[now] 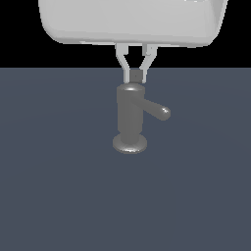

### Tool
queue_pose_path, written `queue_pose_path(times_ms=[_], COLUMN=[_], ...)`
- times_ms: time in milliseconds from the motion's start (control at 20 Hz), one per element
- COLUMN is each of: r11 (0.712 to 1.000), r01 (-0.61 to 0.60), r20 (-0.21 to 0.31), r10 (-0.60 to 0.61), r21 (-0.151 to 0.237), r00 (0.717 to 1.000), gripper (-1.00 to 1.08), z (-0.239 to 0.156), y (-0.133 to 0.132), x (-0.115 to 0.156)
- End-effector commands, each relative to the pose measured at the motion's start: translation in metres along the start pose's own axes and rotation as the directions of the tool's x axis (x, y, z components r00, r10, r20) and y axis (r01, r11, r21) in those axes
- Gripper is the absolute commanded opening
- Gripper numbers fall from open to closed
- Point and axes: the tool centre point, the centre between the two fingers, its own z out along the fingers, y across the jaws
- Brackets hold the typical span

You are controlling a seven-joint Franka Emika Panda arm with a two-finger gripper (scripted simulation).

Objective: Turn on the faucet by rotating a designated handle.

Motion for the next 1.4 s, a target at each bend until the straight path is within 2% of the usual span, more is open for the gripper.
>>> queue_pose_path(times_ms=[0, 500, 1000, 1350], r11=[1.0, 0.999, 0.999, 0.999], r01=[0.014, 0.046, 0.051, 0.051], r20=[0.0, 0.003, 0.004, 0.004], r10=[-0.014, -0.046, -0.051, -0.051], r21=[-0.002, -0.008, -0.008, -0.008], r00=[1.0, 0.999, 0.999, 0.999], gripper=[-1.0, -1.0, -1.0, -1.0], z=[0.017, 0.058, 0.065, 0.065], y=[0.001, 0.005, 0.005, 0.036], x=[0.003, 0.014, 0.016, 0.022])
